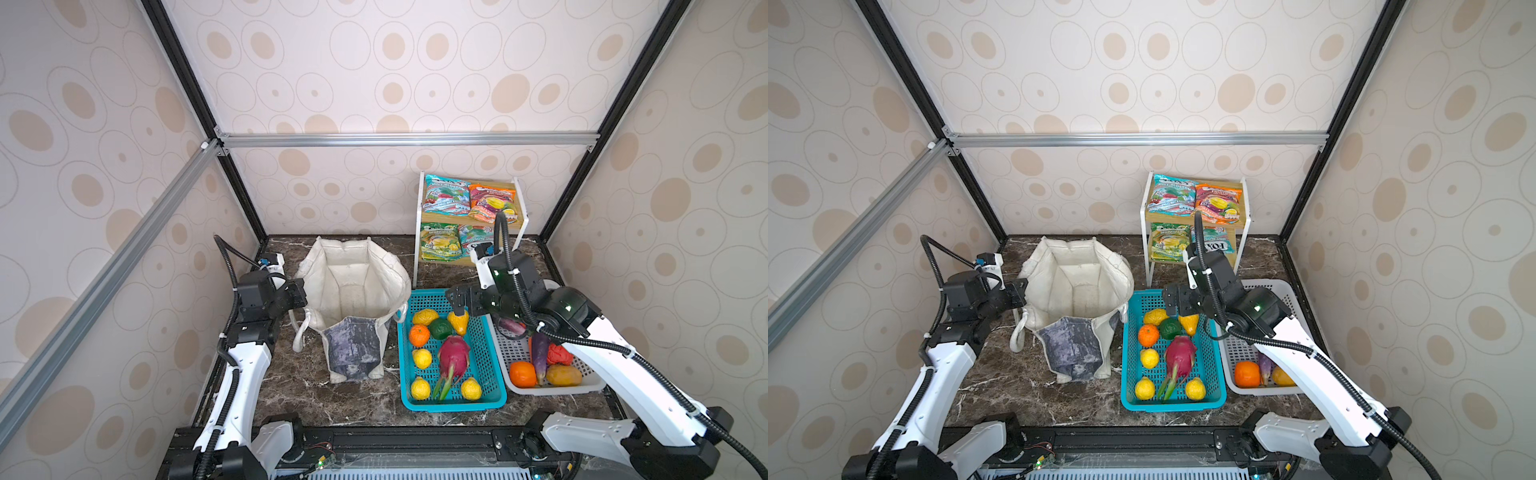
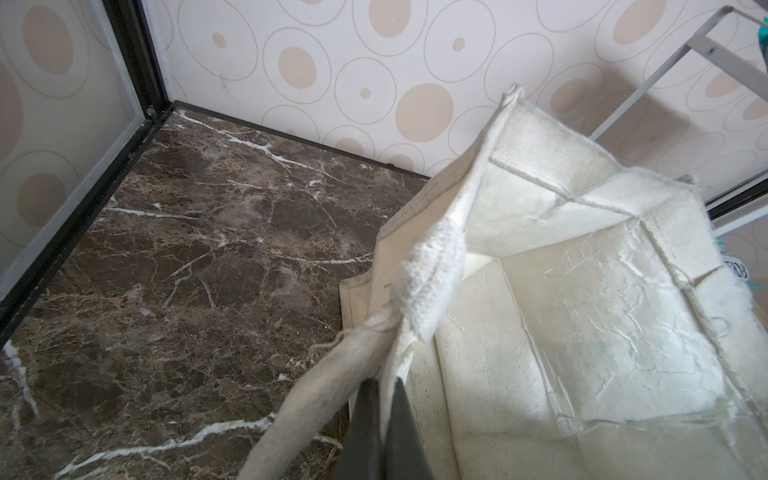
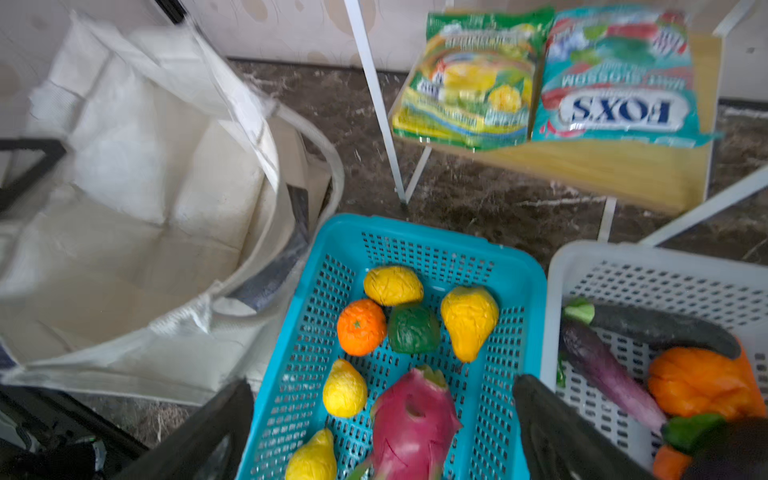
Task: Place the food into the grocery bag and tie it
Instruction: 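Release the bag rim with the right gripper and move it over the teal basket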
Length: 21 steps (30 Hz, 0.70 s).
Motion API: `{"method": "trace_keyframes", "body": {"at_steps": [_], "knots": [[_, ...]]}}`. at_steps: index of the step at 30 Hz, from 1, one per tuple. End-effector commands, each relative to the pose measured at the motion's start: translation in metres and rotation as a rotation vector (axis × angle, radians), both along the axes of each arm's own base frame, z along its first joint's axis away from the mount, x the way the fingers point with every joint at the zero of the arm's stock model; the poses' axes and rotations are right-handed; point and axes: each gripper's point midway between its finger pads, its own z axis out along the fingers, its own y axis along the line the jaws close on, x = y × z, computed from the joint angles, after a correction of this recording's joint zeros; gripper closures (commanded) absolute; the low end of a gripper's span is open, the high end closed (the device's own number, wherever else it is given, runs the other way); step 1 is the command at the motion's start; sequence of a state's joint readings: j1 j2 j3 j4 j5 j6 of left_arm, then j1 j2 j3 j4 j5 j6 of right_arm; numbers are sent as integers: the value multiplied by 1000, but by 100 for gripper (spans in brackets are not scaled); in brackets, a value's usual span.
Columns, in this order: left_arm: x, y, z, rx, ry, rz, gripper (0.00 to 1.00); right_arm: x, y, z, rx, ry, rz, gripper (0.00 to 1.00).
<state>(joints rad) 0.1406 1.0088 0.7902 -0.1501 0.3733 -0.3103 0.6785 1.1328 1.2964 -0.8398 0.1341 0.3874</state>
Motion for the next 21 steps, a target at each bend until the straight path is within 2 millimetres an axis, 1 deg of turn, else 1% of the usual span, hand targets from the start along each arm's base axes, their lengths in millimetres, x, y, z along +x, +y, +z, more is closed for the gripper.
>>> {"method": "trace_keyframes", "body": {"at_steps": [1, 4, 6, 7, 10, 14, 21], "knots": [[-2, 0, 12, 8, -63, -6, 100, -25, -11, -49, -18, 136, -13, 0], [-7, 2, 11, 19, -60, 10, 100, -40, -13, -84, 2, 229, -34, 0], [-10, 5, 11, 34, -65, 23, 100, -46, -13, -102, -17, 275, -58, 0], [-12, 6, 11, 40, -69, 28, 100, -50, -10, -110, -32, 297, -56, 0], [-13, 7, 11, 45, -71, 35, 100, -52, -2, -133, -81, 336, -61, 0], [-12, 7, 7, 44, -55, 35, 100, -46, -1, -157, -179, 363, -77, 0], [-12, 6, 4, 37, -43, 29, 100, -44, 5, -186, -209, 413, -75, 0]]}}
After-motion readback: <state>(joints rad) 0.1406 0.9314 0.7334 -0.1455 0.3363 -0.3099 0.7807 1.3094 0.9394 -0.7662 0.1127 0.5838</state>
